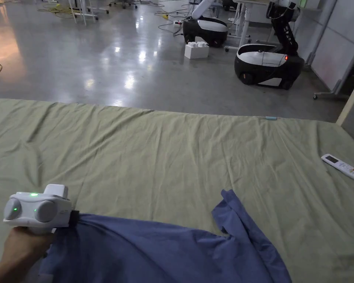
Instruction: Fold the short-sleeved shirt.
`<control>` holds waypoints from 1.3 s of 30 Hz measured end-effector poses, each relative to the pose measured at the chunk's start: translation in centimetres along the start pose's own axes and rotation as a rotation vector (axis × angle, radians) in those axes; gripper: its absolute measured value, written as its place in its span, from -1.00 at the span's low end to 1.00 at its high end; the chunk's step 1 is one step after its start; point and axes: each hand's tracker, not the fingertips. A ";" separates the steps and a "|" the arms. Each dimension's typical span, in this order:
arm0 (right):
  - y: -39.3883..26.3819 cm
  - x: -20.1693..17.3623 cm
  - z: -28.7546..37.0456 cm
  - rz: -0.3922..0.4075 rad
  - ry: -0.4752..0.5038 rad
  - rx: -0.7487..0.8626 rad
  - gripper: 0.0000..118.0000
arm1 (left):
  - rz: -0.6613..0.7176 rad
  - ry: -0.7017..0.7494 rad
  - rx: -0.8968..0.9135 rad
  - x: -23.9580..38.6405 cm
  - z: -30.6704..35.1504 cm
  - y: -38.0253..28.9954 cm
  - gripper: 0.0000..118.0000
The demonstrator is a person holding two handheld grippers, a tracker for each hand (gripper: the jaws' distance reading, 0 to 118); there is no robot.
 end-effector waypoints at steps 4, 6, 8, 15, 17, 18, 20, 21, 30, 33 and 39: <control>1.7 1.5 -2.2 -0.045 -0.007 -0.049 -0.98 | -0.053 -0.033 -0.013 0.5 1.4 0.0 -0.92; 3.2 2.9 -4.1 -0.048 -0.015 -0.075 -0.79 | -0.079 -0.030 0.013 0.6 0.8 0.2 -0.93; 4.9 4.5 -6.8 -0.058 -0.012 -0.101 -0.20 | -0.097 -0.034 0.041 0.5 1.0 0.5 -0.95; 8.8 7.7 -18.2 0.016 0.032 -0.313 0.12 | -0.032 -0.077 0.097 1.0 9.4 -3.9 -0.95; 9.2 7.4 -20.8 0.050 0.049 -0.366 0.12 | -0.036 -0.085 0.098 1.3 10.6 -5.5 -0.95; 9.2 7.2 -21.8 0.058 0.074 -0.397 0.12 | -0.039 -0.080 0.103 1.7 11.4 -6.5 -0.95; 8.9 6.8 -23.5 0.064 0.072 -0.412 0.12 | -0.092 -0.050 0.143 1.1 10.8 -3.7 -0.95; 8.6 6.4 -24.4 0.062 0.084 -0.463 0.07 | -0.088 -0.052 0.148 1.5 11.3 -4.2 -0.95; 7.8 3.9 -24.8 0.114 0.079 -0.480 -0.88 | -0.031 -0.063 0.152 -0.4 10.9 -5.0 -0.96; 8.0 3.8 -23.7 0.145 0.053 -0.438 -0.89 | -0.016 -0.065 0.159 -1.1 10.9 -4.8 -0.96; 11.5 5.8 -18.8 0.084 -0.011 -0.261 -0.91 | -0.010 -0.053 0.231 -2.0 14.6 -3.5 -0.96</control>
